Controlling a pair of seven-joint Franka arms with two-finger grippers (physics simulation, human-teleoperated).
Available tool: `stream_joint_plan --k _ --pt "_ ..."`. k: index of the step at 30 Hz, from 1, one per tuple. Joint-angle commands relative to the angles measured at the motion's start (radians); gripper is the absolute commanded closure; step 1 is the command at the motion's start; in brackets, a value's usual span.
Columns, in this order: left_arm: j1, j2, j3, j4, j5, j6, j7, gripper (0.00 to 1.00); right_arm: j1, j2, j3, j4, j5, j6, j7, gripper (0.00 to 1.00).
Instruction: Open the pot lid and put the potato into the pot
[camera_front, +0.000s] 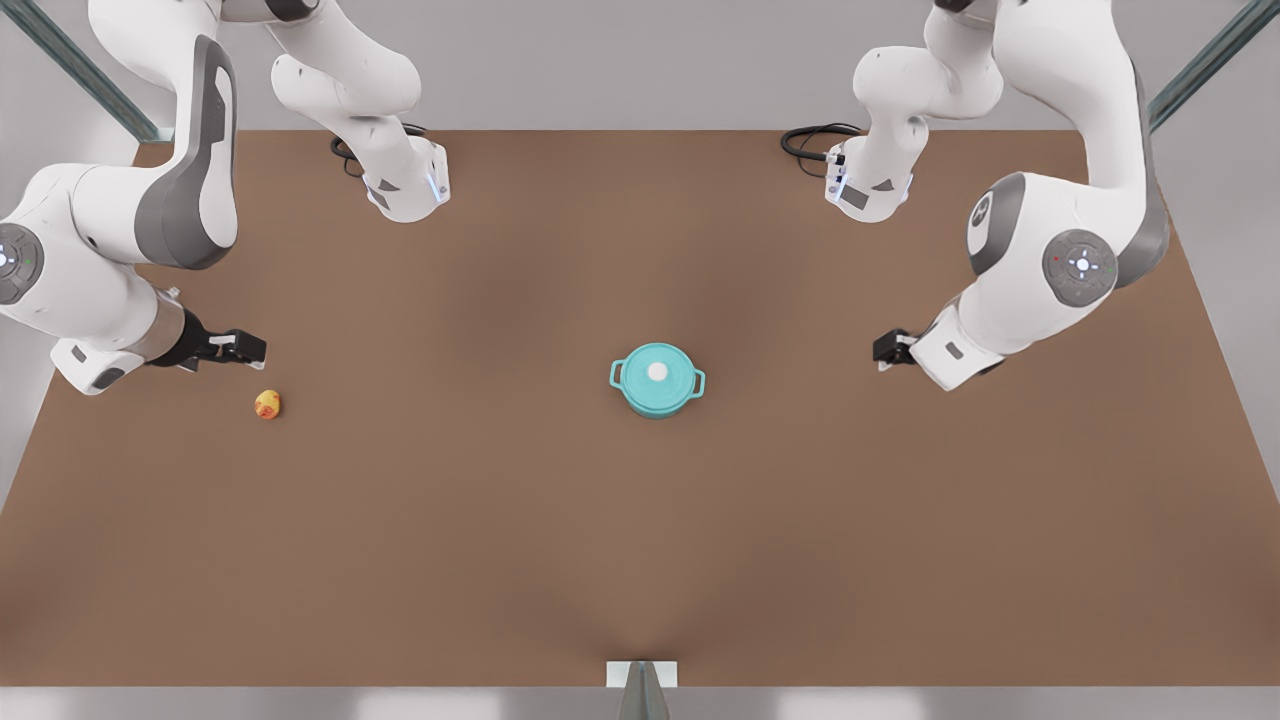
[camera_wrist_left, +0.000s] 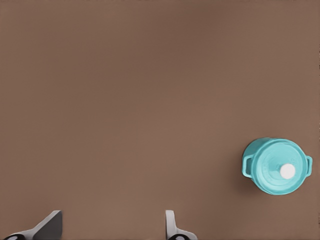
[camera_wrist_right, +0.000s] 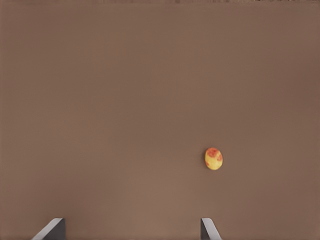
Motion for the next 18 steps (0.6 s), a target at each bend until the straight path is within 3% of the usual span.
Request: stream_joint_plan --k 1,3,6,10,12,14,18 --pt "0.009 0.004 -0.003 0.006 0.006 0.061 0.006 0.00 0.001 -0.001 0.000 0.000 0.001 0.008 -0.047 0.00" --pt "0.004 0.042 -0.063 0.045 0.006 0.065 0.007 0.00 0.008 0.001 0.000 -0.003 0.002 -0.007 -0.054 0.00" --pt "-0.284 0.221 -0.103 0.198 0.123 0.064 -0.360 0.00 0.039 0.024 -0.009 -0.004 -0.013 -0.035 -0.050 0.00" --pt "-0.525 0.327 -0.109 0.102 0.174 0.275 -0.686 0.00 0.039 0.034 -0.001 -0.010 -0.021 -0.118 -0.079 0.00" --pt "-0.569 0.398 -0.112 0.103 0.174 0.398 -0.865 0.00 0.021 0.066 -0.004 -0.024 -0.018 -0.092 -0.082 0.00" --pt "-0.582 0.406 -0.110 0.114 0.175 0.404 -0.950 0.00 -0.007 0.070 -0.007 -0.133 -0.016 0.028 -0.102 0.00" --pt "-0.519 0.438 -0.103 -0.056 0.197 0.614 -0.833 0.00 -0.068 0.047 -0.009 -0.371 -0.012 0.348 -0.166 0.00"
